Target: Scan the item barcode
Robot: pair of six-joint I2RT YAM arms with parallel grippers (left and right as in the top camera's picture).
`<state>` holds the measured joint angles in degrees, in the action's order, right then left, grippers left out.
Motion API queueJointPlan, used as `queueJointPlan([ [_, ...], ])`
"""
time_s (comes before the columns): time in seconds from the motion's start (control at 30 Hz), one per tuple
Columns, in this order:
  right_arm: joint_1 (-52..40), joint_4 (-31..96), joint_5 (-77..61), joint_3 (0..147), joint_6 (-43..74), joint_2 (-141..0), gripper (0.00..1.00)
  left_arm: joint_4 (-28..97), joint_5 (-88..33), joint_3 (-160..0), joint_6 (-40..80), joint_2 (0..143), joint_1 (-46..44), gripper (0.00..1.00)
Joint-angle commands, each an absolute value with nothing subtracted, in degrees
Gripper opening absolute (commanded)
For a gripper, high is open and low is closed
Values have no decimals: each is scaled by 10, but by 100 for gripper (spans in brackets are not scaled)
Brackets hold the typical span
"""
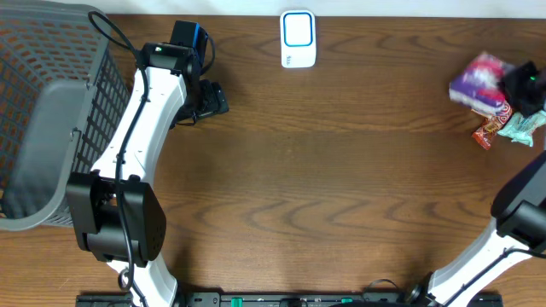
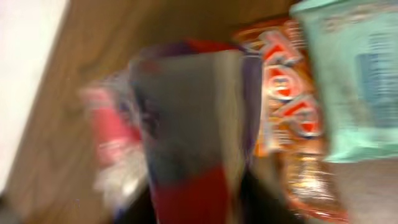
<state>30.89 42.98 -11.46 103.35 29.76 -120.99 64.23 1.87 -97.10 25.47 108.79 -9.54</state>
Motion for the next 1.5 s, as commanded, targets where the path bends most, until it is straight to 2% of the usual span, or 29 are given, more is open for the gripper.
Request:
queueJointPlan([
  [0.0,324,448,-102,1045,239,-1192,76,644,26,-970,251,1081,-93,98],
  [0.1,340,473,-117,1046,241,-1189,89,644,26,-970,251,1081,-93,98],
  [0.13,345,479,-125,1046,243,-1186,99,644,26,-970,251,1081,-93,98],
  [0.33,379,531,-154,1047,252,-1130,99,644,26,-970,251,1081,-93,98],
  [0.63,389,680,-184,1046,227,-994,99,644,26,-970,251,1081,-93,98],
  [0.77,374,768,-281,1044,178,-940,99,644,26,-970,251,1081,-93,98],
  [0.9,339,833,-283,1028,107,-889,99,644,26,-970,251,1081,-93,98],
  [1.23,233,835,-278,830,94,-710,99,644,26,-970,251,1081,-93,98],
  [1.47,189,889,-280,687,155,-631,99,644,26,-970,251,1081,-93,98],
])
